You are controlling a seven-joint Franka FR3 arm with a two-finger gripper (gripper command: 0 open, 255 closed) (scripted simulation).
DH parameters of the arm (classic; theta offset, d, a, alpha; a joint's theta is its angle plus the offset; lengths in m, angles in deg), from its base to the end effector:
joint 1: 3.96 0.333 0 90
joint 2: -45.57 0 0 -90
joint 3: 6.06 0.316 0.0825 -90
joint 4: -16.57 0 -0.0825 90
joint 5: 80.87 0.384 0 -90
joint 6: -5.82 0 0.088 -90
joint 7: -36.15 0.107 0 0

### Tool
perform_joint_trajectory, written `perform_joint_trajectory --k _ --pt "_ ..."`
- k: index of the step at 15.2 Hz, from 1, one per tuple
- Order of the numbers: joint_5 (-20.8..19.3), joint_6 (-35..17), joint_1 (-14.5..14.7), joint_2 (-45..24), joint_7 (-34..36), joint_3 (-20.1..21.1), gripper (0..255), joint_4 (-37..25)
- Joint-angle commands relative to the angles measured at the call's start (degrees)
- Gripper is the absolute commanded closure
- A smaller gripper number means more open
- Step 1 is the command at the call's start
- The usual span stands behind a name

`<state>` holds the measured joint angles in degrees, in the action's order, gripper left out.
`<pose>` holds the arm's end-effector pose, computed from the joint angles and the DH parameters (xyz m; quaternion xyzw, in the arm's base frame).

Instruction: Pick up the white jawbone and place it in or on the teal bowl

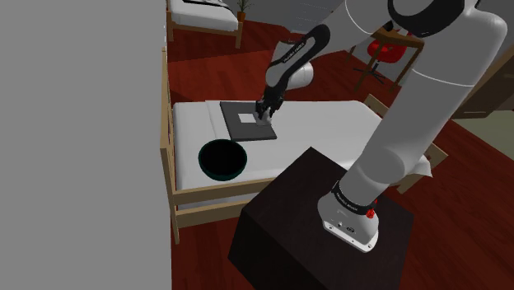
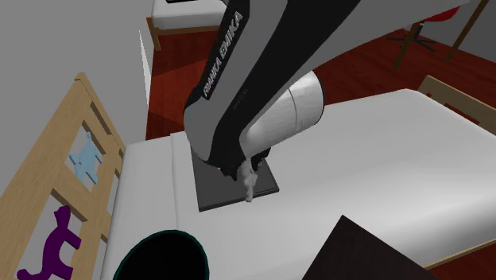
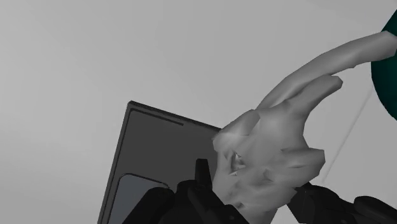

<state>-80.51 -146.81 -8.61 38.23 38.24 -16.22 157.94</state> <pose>0.4709 -0.1259 0.2508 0.9882 -0.1485 0.0339 0.0135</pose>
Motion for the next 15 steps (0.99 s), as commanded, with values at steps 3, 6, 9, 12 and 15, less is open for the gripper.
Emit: perform_joint_trajectory --k 3,6,9,12,15 --pt "-2.01 -0.73 3.9 1.55 7.8 2.05 255 2.36" --pt "-3.27 -1.13 6.81 2.14 13.53 3.78 255 3.47" --pt "-4.4 -1.29 9.64 2.27 19.25 5.69 255 3.95" --pt "-5.39 -1.22 12.56 1.95 24.9 7.54 255 3.78" --pt "-6.32 -0.93 15.48 1.19 30.44 9.37 255 2.96"
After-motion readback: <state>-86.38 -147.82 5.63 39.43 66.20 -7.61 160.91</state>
